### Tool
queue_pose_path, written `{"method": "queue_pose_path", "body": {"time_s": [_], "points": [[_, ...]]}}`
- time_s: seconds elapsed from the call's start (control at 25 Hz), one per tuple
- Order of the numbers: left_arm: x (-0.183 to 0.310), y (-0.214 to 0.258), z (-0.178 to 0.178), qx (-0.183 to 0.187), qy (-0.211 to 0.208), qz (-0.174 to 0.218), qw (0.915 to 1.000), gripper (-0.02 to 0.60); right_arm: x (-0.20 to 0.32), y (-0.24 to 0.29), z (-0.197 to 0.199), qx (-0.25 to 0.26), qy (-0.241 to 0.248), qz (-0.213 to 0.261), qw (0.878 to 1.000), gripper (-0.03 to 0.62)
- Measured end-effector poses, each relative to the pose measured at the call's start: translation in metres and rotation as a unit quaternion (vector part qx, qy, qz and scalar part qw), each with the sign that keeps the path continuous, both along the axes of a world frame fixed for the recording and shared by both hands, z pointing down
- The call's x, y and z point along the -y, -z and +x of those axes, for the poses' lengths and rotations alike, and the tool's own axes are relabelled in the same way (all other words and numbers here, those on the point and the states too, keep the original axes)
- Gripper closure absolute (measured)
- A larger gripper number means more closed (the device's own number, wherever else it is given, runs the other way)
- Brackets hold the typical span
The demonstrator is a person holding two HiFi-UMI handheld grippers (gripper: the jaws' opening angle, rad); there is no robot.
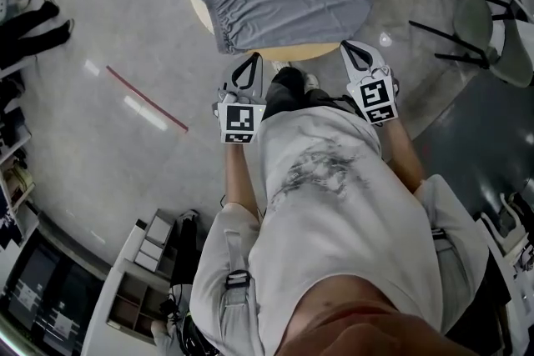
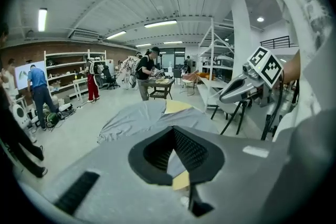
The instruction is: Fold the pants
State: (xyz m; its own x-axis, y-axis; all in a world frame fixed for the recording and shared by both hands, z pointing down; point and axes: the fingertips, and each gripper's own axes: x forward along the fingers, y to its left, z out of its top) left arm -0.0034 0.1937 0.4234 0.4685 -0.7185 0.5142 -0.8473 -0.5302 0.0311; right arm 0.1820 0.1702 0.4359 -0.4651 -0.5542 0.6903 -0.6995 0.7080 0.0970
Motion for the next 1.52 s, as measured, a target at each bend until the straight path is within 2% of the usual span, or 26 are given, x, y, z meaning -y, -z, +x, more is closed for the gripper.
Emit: {"method": "queue_pose_path", "body": {"time_s": [0.4, 0.96, 1.52], "points": [[0.011, -0.060, -0.009, 0.021, -0.050, -0.035, 0.9979, 0.567, 0.009, -0.044, 0.006, -0.051, -0.014, -0.019, 0.998, 0.569], [0.010, -0.133, -0.015, 0.076, -0.116, -0.070, 0.9879, 0.505, 0.008, -0.111, 0.047, -0.120, -0.026, -0.057, 0.991, 0.485], [0.009, -0.177, -0.029, 0.111, -0.118, -0.100, 0.9818, 0.422, 0.003, -0.174, 0.069, -0.127, -0.021, -0.104, 0.986, 0.396]]}}
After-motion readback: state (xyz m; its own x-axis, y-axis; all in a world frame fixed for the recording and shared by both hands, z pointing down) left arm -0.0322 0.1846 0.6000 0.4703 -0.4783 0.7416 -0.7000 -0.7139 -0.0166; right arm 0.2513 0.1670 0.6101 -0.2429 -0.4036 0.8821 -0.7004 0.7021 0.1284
